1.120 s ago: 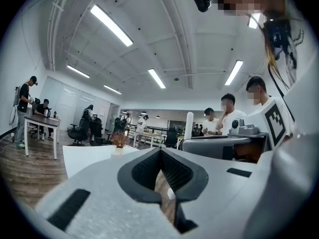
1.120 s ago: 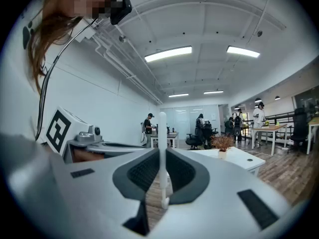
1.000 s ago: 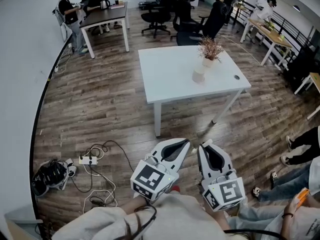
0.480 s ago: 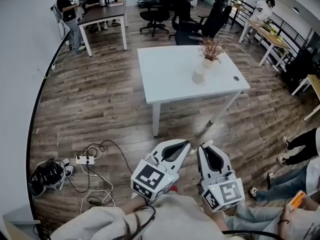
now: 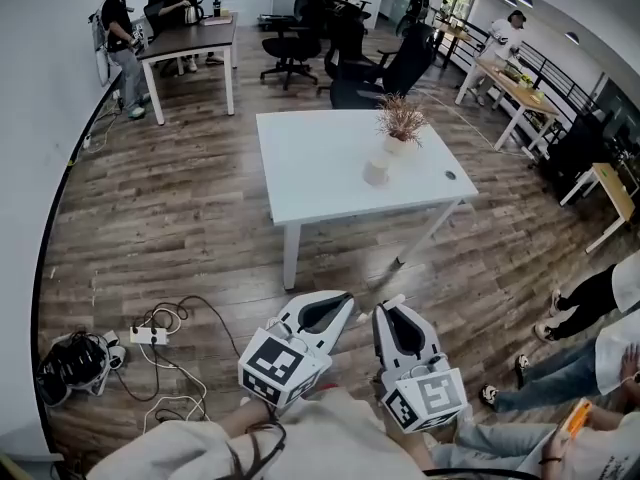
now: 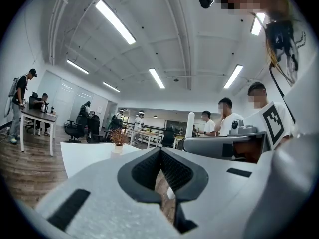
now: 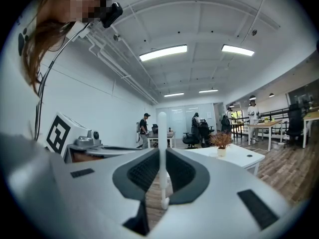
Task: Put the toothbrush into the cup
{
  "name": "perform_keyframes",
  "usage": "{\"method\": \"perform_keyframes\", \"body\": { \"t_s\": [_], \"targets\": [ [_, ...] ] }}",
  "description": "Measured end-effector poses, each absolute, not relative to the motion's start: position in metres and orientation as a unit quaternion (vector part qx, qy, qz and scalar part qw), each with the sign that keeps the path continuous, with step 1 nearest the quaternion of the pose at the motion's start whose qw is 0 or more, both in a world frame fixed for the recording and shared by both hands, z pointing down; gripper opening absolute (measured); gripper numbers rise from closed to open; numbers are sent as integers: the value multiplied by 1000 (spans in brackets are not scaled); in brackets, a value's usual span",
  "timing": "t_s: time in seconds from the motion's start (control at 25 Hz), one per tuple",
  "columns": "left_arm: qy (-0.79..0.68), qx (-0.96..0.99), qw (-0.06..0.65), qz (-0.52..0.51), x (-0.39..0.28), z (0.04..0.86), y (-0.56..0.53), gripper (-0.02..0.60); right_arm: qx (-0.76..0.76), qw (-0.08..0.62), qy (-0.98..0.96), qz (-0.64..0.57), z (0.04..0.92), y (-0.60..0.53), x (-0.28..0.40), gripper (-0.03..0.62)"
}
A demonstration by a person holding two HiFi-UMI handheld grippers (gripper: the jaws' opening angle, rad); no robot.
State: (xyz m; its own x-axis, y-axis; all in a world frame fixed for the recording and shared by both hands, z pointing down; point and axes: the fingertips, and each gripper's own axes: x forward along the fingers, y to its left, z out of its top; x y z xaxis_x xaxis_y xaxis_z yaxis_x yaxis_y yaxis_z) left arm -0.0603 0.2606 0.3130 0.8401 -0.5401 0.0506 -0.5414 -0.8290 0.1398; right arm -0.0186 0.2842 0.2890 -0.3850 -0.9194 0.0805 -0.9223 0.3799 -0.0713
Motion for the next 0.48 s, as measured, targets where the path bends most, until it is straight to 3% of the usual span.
{"method": "perform_keyframes", "body": {
  "t_s": [0.48],
  "targets": [
    [-277, 957, 82, 6, -43, 322, 227, 3, 560, 10, -827, 48, 294, 249, 1, 51]
  ]
}}
